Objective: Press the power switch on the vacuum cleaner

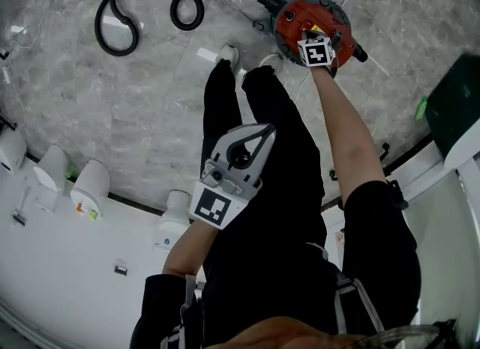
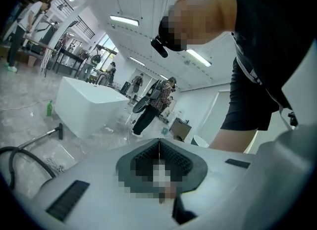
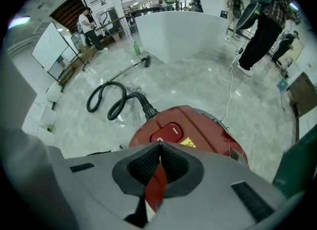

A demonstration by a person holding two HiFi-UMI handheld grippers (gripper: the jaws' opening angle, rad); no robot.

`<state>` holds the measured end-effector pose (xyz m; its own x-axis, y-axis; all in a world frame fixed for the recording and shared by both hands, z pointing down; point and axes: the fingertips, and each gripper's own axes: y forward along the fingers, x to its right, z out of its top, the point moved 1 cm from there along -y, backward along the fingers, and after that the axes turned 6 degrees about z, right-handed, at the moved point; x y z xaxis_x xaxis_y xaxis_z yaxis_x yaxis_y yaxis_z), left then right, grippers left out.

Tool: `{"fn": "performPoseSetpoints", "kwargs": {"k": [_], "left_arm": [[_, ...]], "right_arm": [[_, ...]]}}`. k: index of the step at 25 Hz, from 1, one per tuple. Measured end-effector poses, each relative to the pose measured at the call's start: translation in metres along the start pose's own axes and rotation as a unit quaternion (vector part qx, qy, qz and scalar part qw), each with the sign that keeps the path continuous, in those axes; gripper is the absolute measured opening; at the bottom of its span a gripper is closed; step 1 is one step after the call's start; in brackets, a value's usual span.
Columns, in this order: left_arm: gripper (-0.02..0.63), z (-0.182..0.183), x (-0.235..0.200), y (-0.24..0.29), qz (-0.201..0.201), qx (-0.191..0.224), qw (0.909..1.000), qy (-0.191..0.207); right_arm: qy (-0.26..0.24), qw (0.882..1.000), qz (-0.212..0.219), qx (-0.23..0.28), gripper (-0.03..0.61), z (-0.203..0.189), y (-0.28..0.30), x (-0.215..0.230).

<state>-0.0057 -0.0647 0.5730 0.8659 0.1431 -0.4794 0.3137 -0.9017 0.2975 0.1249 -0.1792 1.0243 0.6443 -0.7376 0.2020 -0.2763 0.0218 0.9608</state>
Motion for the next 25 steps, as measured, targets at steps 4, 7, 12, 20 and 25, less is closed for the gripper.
{"fn": "performPoseSetpoints", "kwargs": {"k": [4, 7, 12, 20, 25], "left_arm": [[0.018, -0.001, -0.002, 0.004, -0.005, -0.006, 1.0000, -0.002], [0.018, 0.000, -0.001, 0.008, -0.008, -0.009, 0.9999, 0.004], [0.018, 0.014, 0.000, 0.012, -0.009, -0.006, 0.9998, -0.015], [0.018, 0.022, 0.014, 0.009, -0.043, -0.018, 0.9989, -0.005], [0.018, 0.021, 0.022, 0.005, -0.057, -0.031, 0.9978, 0.010]], "right_arm": [[-0.034, 0.999, -0.025, -0.027, 0.020, -0.002, 0.007, -0.002], [-0.032, 0.999, -0.026, -0.029, 0.020, 0.000, 0.007, -0.003], [-0.008, 1.000, -0.013, 0.002, 0.020, 0.001, -0.001, -0.001], [-0.009, 0.996, -0.008, 0.093, 0.020, 0.012, -0.033, 0.008], [0.000, 0.993, -0.022, 0.115, 0.020, 0.016, -0.062, 0.000]]}}
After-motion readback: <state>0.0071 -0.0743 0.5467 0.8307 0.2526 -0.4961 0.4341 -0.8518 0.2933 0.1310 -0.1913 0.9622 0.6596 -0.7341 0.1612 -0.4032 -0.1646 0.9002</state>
